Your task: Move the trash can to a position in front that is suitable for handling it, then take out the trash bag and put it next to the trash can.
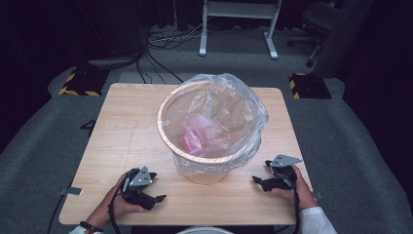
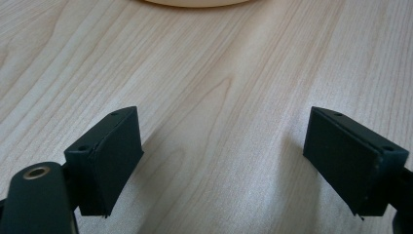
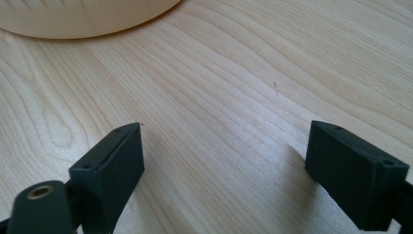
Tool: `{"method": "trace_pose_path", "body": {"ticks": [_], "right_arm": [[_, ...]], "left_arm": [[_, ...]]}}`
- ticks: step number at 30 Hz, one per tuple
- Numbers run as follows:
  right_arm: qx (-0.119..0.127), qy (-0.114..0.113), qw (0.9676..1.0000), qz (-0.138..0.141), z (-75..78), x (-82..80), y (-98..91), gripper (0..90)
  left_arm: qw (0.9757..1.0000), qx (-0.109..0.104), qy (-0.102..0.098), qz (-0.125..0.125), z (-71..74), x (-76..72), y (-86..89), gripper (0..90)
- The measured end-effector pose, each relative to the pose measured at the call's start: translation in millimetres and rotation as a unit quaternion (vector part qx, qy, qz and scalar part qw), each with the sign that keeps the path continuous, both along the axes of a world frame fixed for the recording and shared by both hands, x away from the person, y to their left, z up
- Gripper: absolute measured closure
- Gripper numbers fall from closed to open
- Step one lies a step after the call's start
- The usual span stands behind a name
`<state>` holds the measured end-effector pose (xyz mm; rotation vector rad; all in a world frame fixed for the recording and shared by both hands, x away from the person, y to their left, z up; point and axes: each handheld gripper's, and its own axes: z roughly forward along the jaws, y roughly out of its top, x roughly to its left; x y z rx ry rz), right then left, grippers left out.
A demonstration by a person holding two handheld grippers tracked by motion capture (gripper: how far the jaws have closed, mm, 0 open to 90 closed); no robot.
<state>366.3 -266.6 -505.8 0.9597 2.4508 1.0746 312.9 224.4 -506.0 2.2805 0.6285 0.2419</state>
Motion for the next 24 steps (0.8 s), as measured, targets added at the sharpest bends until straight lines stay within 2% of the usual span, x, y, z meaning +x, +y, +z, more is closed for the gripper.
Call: {"method": "trace_pose_path", "body": {"ticks": [15, 18, 22, 24], "right_arm": [[-0.001, -0.001, 1.0000, 0.009, 0.1, 0.9, -1.1, 14.8], [-0.002, -0.013, 0.9999, 0.004, 0.7, -1.2, -1.5, 18.7], [0.000, -0.031, 0.9995, -0.004, 3.8, -4.5, -2.6, 32.4], [0.003, -0.049, 0.9987, -0.012, 7.8, -5.9, -2.4, 33.8]], "left_arm": [[0.9997, 0.003, -0.002, 0.025, 0.2, 8.4, -6.6, 12.5], [0.9994, 0.002, -0.002, 0.033, 0.2, 10.7, -10.5, 12.4], [0.9995, 0.001, 0.002, 0.030, 0.0, 13.0, -11.6, 11.9], [0.9996, 0.001, 0.000, 0.028, 0.0, 13.3, -10.8, 12.1]]}}
